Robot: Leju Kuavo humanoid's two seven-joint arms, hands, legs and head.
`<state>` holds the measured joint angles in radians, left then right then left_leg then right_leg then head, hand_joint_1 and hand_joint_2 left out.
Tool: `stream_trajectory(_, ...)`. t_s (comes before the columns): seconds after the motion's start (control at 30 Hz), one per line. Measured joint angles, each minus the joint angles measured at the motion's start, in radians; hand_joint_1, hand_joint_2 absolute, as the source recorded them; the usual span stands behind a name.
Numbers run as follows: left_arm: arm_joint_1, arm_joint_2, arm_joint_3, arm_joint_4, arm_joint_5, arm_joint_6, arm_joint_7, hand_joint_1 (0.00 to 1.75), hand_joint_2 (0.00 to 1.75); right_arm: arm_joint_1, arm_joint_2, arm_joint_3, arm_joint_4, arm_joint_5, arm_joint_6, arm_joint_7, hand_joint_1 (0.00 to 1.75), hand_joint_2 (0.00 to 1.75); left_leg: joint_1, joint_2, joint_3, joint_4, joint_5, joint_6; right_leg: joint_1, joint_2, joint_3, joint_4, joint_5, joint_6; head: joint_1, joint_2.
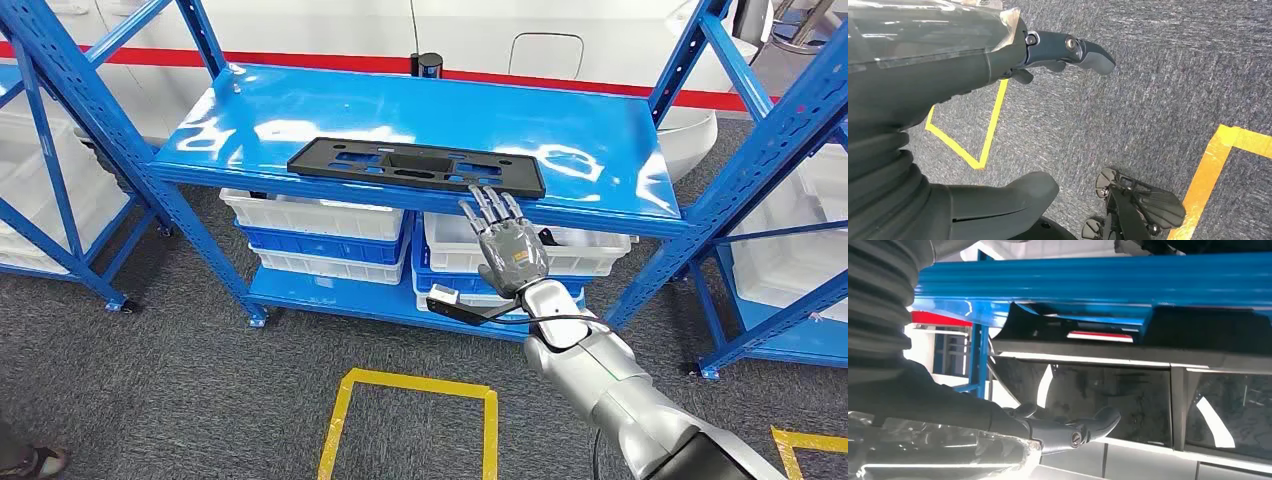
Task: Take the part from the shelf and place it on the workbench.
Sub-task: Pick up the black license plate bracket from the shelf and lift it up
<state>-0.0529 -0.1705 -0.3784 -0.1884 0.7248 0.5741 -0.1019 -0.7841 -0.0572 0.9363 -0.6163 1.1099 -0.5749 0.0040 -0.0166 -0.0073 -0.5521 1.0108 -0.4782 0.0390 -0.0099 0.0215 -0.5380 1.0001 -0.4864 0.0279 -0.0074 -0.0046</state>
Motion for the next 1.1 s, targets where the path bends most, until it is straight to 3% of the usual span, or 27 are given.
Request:
stream_trajectory(0.57, 0.000, 0.002, -0.014, 0.000, -0.001, 0.000, 0.003, 0.00, 1.75, 0.001, 0.000, -0.005, 0.030, -0.011, -0.002, -0.026, 0.00, 1.75, 0.000, 0.000, 0.000, 0.000, 0.000, 0.000, 0.000, 0.000, 0.000, 0.000, 0.000, 0.000, 0.000, 0.000)
stream_trajectory(0.7, 0.000, 0.002, -0.015, 0.000, -0.001, 0.000, 0.001, 0.00, 0.00, 0.001, 0.000, -0.005, 0.032, -0.013, -0.005, -0.028, 0.00, 1.75, 0.000, 0.000, 0.000, 0.000, 0.000, 0.000, 0.000, 0.000, 0.000, 0.000, 0.000, 0.000, 0.000, 0.000)
stream_trajectory(1.1, 0.000, 0.006, -0.014, 0.000, 0.014, -0.021, -0.006, 0.00, 0.00, 0.001, 0.000, -0.019, -0.014, -0.036, -0.058, -0.054, 0.00, 1.75, 0.000, 0.000, 0.000, 0.000, 0.000, 0.000, 0.000, 0.000, 0.000, 0.000, 0.000, 0.000, 0.000, 0.000)
